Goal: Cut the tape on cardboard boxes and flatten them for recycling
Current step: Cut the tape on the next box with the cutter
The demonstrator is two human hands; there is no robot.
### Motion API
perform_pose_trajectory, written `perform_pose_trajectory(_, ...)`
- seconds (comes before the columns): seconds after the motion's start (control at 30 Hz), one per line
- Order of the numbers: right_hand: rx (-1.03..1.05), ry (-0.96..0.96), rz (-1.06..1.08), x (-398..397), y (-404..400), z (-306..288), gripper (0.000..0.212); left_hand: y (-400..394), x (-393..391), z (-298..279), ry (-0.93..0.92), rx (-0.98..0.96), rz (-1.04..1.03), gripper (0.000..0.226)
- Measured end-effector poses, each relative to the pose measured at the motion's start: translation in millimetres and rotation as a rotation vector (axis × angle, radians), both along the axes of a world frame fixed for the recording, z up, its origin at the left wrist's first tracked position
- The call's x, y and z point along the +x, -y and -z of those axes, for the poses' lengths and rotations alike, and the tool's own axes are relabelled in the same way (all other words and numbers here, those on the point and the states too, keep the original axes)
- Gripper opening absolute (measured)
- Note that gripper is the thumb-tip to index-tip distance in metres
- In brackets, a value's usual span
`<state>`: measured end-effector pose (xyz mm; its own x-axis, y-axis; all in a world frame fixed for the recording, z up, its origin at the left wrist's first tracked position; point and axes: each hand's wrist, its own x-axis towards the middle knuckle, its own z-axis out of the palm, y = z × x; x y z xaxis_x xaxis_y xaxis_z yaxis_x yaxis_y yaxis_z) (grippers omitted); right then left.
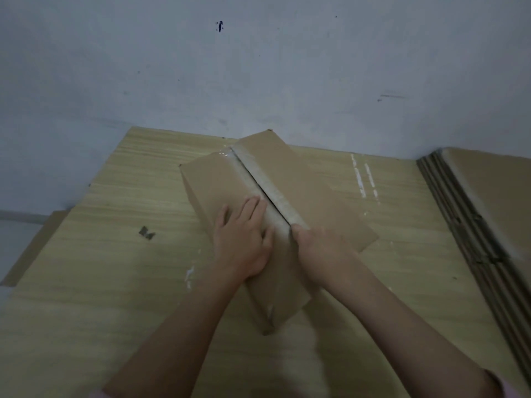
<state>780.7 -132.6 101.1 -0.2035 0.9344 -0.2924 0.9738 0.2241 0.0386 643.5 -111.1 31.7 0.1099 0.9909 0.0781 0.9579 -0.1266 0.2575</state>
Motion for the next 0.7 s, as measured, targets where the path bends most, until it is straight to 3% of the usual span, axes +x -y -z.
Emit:
perform_pose_trajectory(0.43,0.032,-0.039,0.045,36,35,-16,0.053,-40,0,-2,-0.010,0.011,0.003,0.050)
perform_pose_trajectory(0.6,0.001,-0.144,0.136,32,21,-6,0.057,-39,-1,-5,0.146,0.218,0.357,0.049)
perform_pose_trajectory(0.7,0.019,-0.157,0.123,25,8,0,0.058,-40,-2,-4,0.216,0.201,0.337,0.047)
